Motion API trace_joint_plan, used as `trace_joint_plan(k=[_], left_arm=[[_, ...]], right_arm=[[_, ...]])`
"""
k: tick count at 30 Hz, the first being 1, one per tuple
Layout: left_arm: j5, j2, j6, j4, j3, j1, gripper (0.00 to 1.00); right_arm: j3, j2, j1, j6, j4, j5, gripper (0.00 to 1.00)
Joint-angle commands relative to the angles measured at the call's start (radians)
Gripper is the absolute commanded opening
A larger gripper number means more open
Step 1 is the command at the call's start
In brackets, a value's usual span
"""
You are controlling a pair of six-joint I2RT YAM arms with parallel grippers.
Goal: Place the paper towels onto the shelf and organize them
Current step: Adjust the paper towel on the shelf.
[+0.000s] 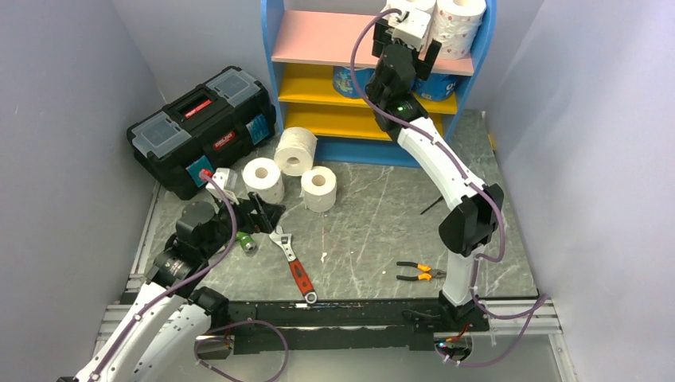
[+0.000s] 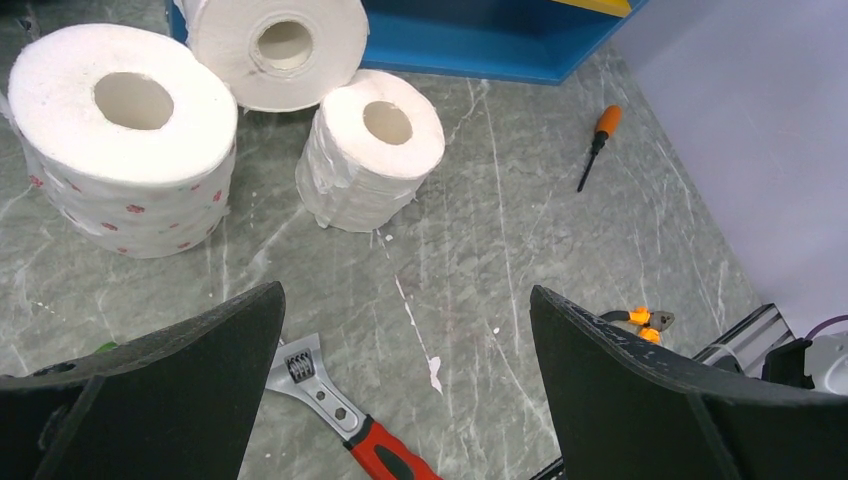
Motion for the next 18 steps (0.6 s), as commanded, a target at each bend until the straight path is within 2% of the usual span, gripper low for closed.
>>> trace_joint_plan(k=[1,13,18], left_arm=[[0.018,0.003,-0.008,0.042,0.015,-0.001,0.99],[0.047,-0.002,-0.009,0.046,0.017,-0.001,0.99],[0.07,-0.026,-0.015,0.043,0.016,-0.002,0.99]], right_arm=[[0.065,0.016,-0.02,0.013,-0.03,0.0,0.98],[-0.04,-0.109,0.03,0.02,0.0,-0.025,1.0],[0.029,-0.141,0.11,0.066,-0.151,-0.063,1.0]])
